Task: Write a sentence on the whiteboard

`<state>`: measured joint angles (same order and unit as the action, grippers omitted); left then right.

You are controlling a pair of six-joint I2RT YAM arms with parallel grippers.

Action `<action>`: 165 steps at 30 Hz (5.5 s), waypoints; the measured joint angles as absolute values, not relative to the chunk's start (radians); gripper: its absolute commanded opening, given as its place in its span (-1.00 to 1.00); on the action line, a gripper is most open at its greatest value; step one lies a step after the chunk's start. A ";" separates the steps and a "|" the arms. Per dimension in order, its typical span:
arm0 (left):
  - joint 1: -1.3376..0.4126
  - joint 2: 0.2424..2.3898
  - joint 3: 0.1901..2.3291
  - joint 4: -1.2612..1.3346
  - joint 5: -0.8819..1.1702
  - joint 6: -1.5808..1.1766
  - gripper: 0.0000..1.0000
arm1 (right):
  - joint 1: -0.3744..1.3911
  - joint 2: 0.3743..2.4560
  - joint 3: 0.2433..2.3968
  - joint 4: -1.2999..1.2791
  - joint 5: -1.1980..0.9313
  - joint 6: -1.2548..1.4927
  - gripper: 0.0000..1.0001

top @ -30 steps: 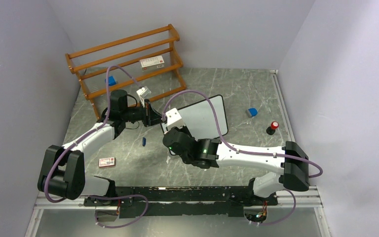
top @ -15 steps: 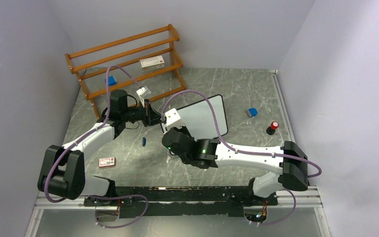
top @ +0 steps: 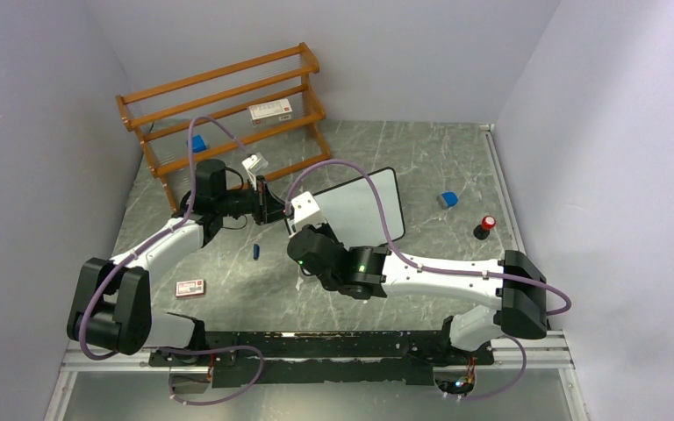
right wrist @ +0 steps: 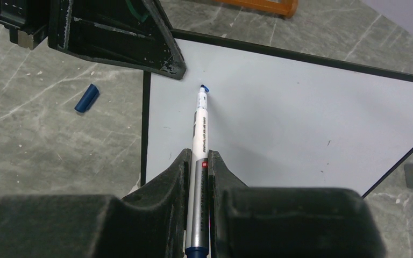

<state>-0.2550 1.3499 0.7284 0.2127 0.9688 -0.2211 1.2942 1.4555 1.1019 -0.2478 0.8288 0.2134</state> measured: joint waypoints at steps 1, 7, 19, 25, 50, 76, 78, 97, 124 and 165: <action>-0.255 1.350 0.728 0.213 0.969 -0.221 -0.90 | 1.294 1.456 1.102 -0.245 0.827 0.212 -1.00; -0.255 1.350 0.728 0.213 0.969 -0.223 -0.90 | 1.294 1.456 1.103 -0.236 0.815 0.202 -1.00; -0.252 1.350 0.728 0.213 0.965 -0.224 -0.90 | 1.293 1.472 1.118 -0.234 0.772 0.196 -1.00; -0.251 1.350 0.728 0.213 0.964 -0.224 -0.90 | 1.293 1.472 1.118 -0.237 0.749 0.197 -1.00; -0.251 1.350 0.728 0.213 0.965 -0.224 -0.90 | 1.294 1.472 1.118 -0.323 0.688 0.230 -1.00; -0.251 1.350 0.728 0.213 0.965 -0.225 -0.90 | 1.293 1.449 1.075 -0.427 0.736 0.305 -1.00; -0.251 1.350 0.728 0.213 0.965 -0.225 -0.90 | 1.293 1.450 1.075 -0.432 0.724 0.307 -1.00; -0.251 1.350 0.728 0.214 0.966 -0.228 -0.90 | 1.316 1.471 1.089 -0.395 0.683 0.302 -1.00; -0.252 1.350 0.728 0.213 0.966 -0.227 -0.90 | 1.274 1.343 1.031 -0.372 0.749 0.291 -1.00; -0.252 1.350 0.728 0.213 0.966 -0.227 -0.90 | 1.262 1.399 1.027 -0.333 0.749 0.288 -1.00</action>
<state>-0.2516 1.3499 0.7284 0.2131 0.9657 -0.2268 1.2621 1.3987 1.0271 -0.3332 0.7486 0.2878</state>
